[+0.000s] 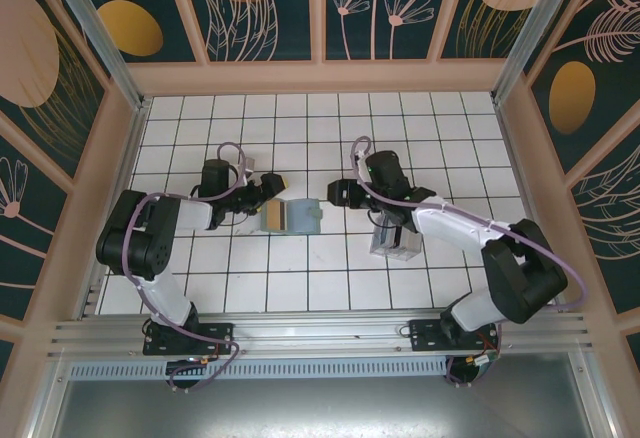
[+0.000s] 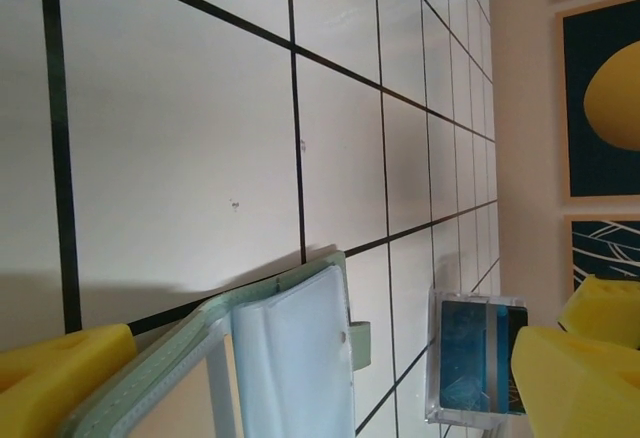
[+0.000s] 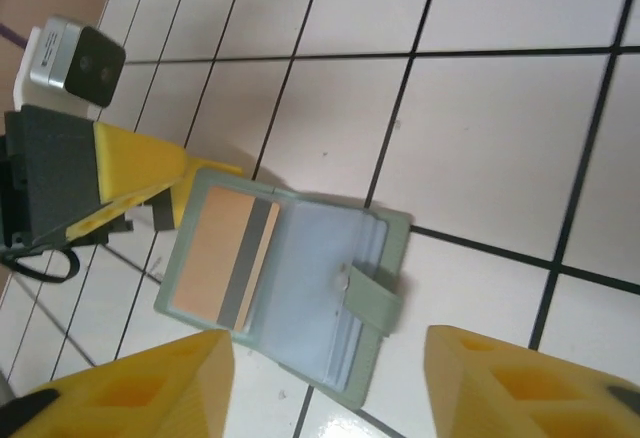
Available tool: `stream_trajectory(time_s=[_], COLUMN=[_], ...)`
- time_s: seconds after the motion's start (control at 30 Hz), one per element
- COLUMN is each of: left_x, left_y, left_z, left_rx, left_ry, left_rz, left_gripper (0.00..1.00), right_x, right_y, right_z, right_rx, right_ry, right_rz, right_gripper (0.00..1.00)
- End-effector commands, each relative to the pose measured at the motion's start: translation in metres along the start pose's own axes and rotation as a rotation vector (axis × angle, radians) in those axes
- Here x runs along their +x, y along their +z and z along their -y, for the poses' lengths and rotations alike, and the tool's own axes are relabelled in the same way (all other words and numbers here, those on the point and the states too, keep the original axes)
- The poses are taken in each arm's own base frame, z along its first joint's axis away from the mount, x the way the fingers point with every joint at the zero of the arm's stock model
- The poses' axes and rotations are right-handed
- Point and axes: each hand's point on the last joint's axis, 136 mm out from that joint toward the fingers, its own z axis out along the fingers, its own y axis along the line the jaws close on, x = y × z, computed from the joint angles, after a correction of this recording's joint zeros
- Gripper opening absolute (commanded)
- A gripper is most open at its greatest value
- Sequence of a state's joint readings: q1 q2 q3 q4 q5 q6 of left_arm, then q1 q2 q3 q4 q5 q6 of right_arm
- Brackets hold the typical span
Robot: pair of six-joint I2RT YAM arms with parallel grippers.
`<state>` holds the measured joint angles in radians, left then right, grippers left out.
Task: Put the credit cards into the card holder
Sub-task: Flip over the card slot in the card holder.
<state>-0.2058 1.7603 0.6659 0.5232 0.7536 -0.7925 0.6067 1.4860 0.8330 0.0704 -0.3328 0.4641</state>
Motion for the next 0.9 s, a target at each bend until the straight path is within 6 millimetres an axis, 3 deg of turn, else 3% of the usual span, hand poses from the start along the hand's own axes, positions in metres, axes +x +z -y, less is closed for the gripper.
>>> stream_trajectory(time_s=[0.0, 0.17, 0.27, 0.4, 0.63, 0.87], left_x=[0.016, 0.016, 0.016, 0.019, 0.023, 0.024], left_y=[-0.005, -0.011, -0.011, -0.010, -0.009, -0.007], left_z=[-0.041, -0.045, -0.050, -0.051, -0.051, -0.052], left_rx=[-0.143, -0.176, -0.210, -0.202, -0.189, -0.183], left_ry=[-0.070, -0.082, -0.084, -0.088, -0.098, -0.108], left_rz=[-0.004, 0.030, 0.018, 0.011, -0.005, -0.012], left_gripper=[0.94, 0.89, 0.88, 0.87, 0.85, 0.85], right_x=[0.015, 0.035, 0.049, 0.053, 0.057, 0.054], right_y=[0.019, 0.050, 0.070, 0.086, 0.095, 0.089], right_z=[-0.022, -0.034, -0.029, -0.024, -0.017, -0.011], right_rx=[-0.112, -0.138, -0.120, -0.112, -0.085, -0.030], right_ry=[0.034, 0.091, 0.114, 0.140, 0.157, 0.150], right_rz=[-0.112, -0.218, -0.279, -0.301, -0.326, -0.293], right_gripper=[0.51, 0.54, 0.51, 0.50, 0.51, 0.55])
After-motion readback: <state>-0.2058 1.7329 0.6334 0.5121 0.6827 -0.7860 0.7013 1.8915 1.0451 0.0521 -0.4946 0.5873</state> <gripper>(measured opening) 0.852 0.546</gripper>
